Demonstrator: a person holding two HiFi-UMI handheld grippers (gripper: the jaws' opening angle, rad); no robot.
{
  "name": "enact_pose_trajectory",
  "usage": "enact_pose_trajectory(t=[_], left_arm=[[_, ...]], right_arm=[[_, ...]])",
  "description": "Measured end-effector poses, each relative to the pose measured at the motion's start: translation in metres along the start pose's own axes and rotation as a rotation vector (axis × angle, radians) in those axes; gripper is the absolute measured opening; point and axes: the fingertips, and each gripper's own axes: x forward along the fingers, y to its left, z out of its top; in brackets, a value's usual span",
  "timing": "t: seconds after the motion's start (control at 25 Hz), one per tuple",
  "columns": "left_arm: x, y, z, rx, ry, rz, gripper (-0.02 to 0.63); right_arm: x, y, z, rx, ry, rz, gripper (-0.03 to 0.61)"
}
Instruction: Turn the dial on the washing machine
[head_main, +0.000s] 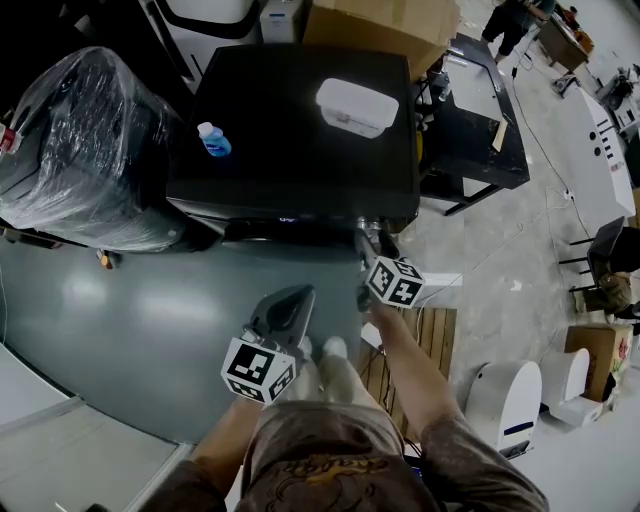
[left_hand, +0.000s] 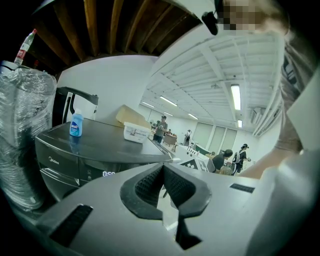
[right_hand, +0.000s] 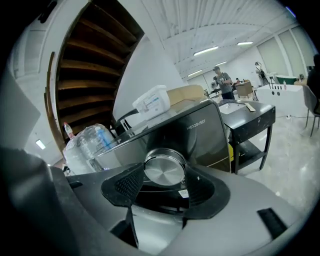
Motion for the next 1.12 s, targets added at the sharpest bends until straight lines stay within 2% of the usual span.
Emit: enact_pose_trajectory(t=[0.96,1.12], left_arm=[[-0.0006,-0.0023,-0.0067,0.007,0.016,0.0,-0.008],[-0.0016,-0.0037,-0.0076,0.009,0.017,0.002,-0.008]], right_arm=[[-0.0005,-0.0045,0.0011,0.332,-0.101,0.122,0.25],[-0.0018,-0.0026,0.0053,0.446,-0.132,0.152,0.25]])
